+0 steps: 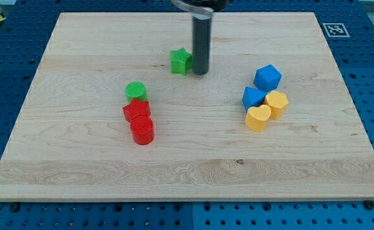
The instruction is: Slide the green star towards the line of blocks
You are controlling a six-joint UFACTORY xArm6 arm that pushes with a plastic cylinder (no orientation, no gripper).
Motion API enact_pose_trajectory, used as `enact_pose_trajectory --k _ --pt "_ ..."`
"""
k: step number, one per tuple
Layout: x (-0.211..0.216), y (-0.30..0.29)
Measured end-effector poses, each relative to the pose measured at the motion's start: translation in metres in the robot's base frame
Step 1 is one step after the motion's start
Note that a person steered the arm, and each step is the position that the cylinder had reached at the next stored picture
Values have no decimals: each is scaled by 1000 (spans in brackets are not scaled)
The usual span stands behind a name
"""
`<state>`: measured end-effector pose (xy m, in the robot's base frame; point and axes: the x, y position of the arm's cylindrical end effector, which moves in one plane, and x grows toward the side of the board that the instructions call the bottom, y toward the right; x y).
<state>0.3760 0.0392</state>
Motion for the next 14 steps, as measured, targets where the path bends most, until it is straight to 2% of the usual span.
enact_pose_trajectory --k 1,3,5,6,7,8,10,12,13,14 --pt "-23 13" --pt "-19 -76" --pt "-19 -70" --pt "-43 -60" --pt "-48 -72" --pt "-36 -101" --pt "-17 -101" --pt "-11 -36" --pt "17 -38" --pt "17 -57"
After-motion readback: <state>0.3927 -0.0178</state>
